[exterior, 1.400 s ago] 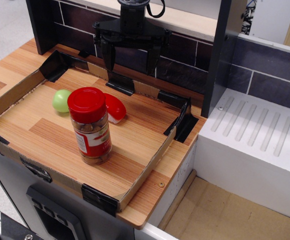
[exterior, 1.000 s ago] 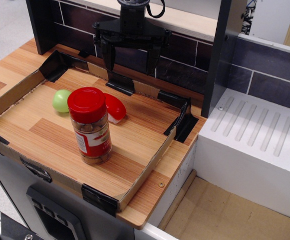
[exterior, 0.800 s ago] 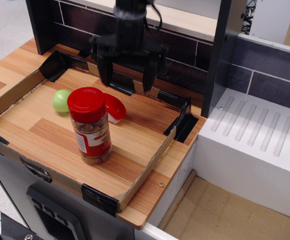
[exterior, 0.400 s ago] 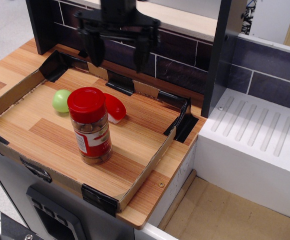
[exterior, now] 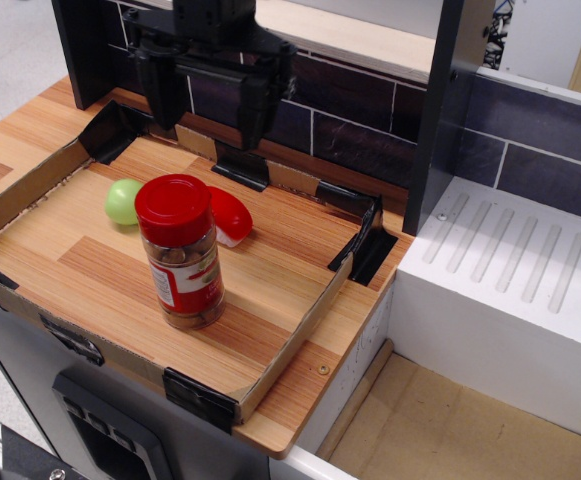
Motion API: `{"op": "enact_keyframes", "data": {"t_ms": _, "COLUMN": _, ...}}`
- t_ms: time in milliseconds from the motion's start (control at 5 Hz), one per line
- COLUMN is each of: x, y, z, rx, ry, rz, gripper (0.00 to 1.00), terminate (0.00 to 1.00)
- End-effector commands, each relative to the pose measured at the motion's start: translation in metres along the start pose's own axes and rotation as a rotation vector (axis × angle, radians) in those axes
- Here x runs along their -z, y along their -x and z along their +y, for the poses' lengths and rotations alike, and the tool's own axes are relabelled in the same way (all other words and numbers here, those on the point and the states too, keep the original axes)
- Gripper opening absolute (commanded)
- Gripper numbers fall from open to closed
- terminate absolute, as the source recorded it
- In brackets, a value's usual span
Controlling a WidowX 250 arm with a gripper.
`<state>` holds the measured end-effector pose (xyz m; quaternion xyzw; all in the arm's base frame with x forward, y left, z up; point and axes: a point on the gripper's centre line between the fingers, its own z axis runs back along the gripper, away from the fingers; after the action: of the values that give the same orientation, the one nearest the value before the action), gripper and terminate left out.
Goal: Topple basil bottle
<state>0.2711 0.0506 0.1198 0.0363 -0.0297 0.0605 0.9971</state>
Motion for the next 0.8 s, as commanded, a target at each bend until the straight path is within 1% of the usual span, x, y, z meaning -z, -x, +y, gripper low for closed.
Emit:
{"op": "enact_keyframes", "data": {"t_ms": 0, "x": 0.0032, "y": 0.0081, "z": 0.0095, "rx": 0.052, "ry": -0.046, "rz": -0.119, "gripper": 1.0, "terminate": 0.0}}
{"op": "enact_keyframes", "data": {"t_ms": 200, "x": 0.0084, "y": 0.0125, "z": 0.0103, "rx": 0.06, "ry": -0.043, "rz": -0.136, "gripper": 1.0, "terminate": 0.0}}
{"op": "enact_keyframes", "data": {"t_ms": 400, "x": 0.0092, "y": 0.0134, "z": 0.0103, "rx": 0.063, "ry": -0.027, "rz": -0.131, "gripper": 1.0, "terminate": 0.0}}
{"op": "enact_keyframes", "data": {"t_ms": 600, "x": 0.011, "y": 0.0161, "z": 0.0101, "rx": 0.07, "ry": -0.009, "rz": -0.108, "gripper": 1.0, "terminate": 0.0}}
